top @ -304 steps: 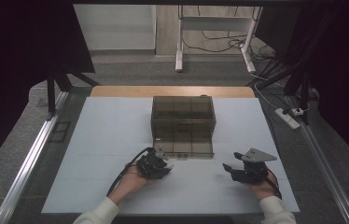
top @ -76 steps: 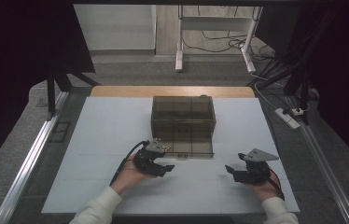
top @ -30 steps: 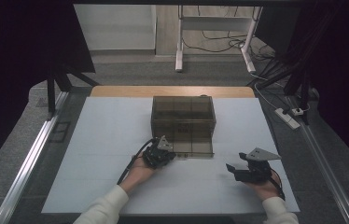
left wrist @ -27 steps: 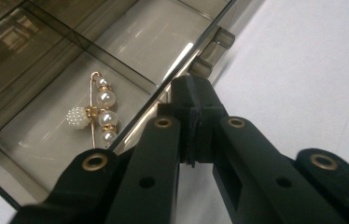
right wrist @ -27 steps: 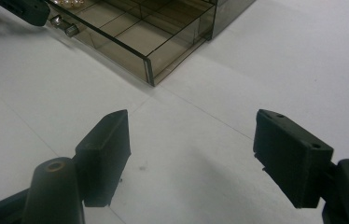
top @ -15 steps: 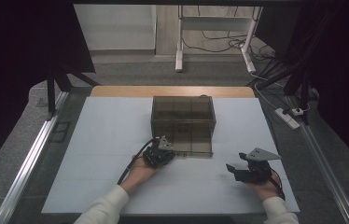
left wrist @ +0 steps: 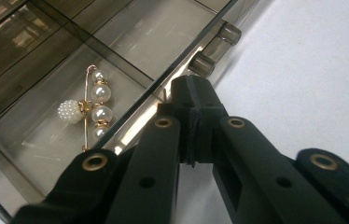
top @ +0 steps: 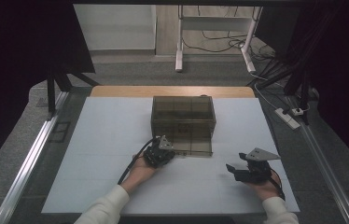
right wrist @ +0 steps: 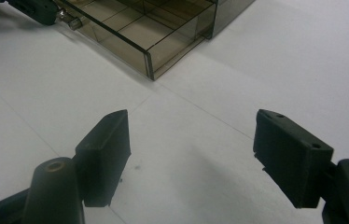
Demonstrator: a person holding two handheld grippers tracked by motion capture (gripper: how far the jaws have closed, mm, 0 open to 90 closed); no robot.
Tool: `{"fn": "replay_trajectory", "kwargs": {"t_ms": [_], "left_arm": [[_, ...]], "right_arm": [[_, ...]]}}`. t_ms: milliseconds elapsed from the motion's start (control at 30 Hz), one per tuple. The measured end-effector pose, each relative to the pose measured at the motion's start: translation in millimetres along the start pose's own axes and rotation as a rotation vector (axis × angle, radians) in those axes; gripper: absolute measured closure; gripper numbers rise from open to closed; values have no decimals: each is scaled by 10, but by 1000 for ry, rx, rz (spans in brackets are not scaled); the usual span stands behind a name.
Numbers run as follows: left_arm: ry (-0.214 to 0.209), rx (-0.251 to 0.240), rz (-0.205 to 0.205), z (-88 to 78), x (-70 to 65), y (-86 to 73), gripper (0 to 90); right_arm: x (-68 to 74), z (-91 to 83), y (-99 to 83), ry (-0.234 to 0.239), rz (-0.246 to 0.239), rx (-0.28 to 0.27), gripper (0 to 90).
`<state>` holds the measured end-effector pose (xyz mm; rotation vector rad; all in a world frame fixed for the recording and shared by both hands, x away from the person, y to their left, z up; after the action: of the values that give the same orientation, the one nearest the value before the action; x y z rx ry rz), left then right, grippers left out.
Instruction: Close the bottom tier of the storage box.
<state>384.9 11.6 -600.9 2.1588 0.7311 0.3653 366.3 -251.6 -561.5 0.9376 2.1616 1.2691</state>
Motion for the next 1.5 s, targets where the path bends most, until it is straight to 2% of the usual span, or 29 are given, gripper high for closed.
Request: {"fn": "replay_trajectory", "kwargs": {"t_ms": [367, 867, 967, 1233, 1300, 1367, 1500], "left_arm": [[34, -8, -9, 10, 69, 13, 884], [49, -12, -26, 42, 184, 21, 884], [56, -17, -37, 54, 215, 35, 884], [65, -16, -36, 54, 237, 115, 884], [57, -8, -20, 87, 221, 164, 884], [69, 17, 0, 125, 223, 184, 884], [75, 35, 10, 150, 242, 206, 884]], "right_arm": [[1, 2, 0, -3, -3, 2, 272], [1, 4, 2, -2, -2, 5, 272], [1, 6, 0, -2, -2, 5, 272], [-1, 16, 7, -1, -5, 2, 272], [-8, 26, 12, -1, 1, 1, 272], [-11, 23, 24, 1, 0, -2, 272], [-18, 22, 23, 5, 2, -8, 272]]}}
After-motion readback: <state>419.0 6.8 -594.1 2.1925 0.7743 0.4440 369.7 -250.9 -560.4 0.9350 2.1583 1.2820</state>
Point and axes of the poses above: each handheld gripper's, and its own axes: z roughly forward along the jaws, y roughly out of its top, x roughly to its left, the point moved 9 cm from there along z, roughly forward along the jaws, and after that the axes turned 9 degrees about -x, right-handed, at the moved point
